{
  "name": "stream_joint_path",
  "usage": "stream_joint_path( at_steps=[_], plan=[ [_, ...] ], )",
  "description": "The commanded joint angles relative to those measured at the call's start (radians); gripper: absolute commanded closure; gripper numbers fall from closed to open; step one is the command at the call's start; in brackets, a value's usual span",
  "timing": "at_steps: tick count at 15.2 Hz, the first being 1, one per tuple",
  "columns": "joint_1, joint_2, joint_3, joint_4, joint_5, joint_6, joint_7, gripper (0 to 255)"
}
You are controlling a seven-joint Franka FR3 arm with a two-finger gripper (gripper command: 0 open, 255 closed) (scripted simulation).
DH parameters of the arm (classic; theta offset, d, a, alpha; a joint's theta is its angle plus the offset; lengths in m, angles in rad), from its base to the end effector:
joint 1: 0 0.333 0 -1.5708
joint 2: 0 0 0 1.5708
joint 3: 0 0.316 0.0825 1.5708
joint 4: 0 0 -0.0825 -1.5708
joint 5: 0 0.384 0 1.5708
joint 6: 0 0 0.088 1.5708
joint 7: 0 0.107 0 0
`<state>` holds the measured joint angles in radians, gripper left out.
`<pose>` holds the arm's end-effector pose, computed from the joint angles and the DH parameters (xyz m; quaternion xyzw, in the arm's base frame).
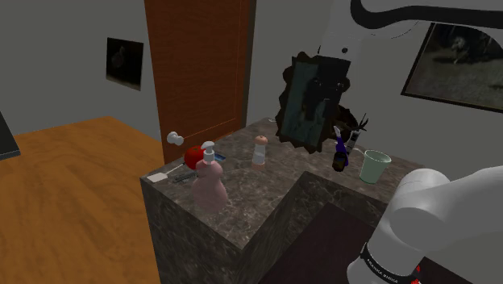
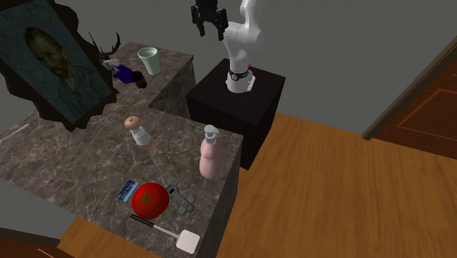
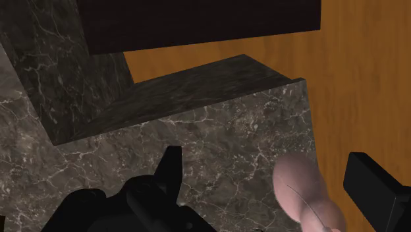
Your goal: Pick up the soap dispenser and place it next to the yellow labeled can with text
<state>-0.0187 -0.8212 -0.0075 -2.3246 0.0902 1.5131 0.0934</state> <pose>0.2916 0.0016 0.6112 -0.9973 0.0557 -0.0032 0.0479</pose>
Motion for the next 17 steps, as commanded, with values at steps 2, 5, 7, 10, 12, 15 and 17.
stream_joint_path(
  at_steps=[2,5,7,10,12,15,17],
  plan=[
    [0.005,-0.001,0.01,-0.03,0.005,0.045,0.001,0],
    [0.019,0.009,0.04,-0.113,0.021,0.184,0.003,0],
    [0.029,0.026,0.061,-0.161,0.032,0.28,0.005,0],
    [0.045,0.067,0.094,-0.221,0.047,0.427,0.008,0],
    [0.055,0.106,0.116,-0.252,0.055,0.528,0.01,0],
    [0.068,0.18,0.151,-0.285,0.065,0.681,0.016,0],
    [0.074,0.24,0.175,-0.298,0.067,0.784,0.021,0]
  ],
)
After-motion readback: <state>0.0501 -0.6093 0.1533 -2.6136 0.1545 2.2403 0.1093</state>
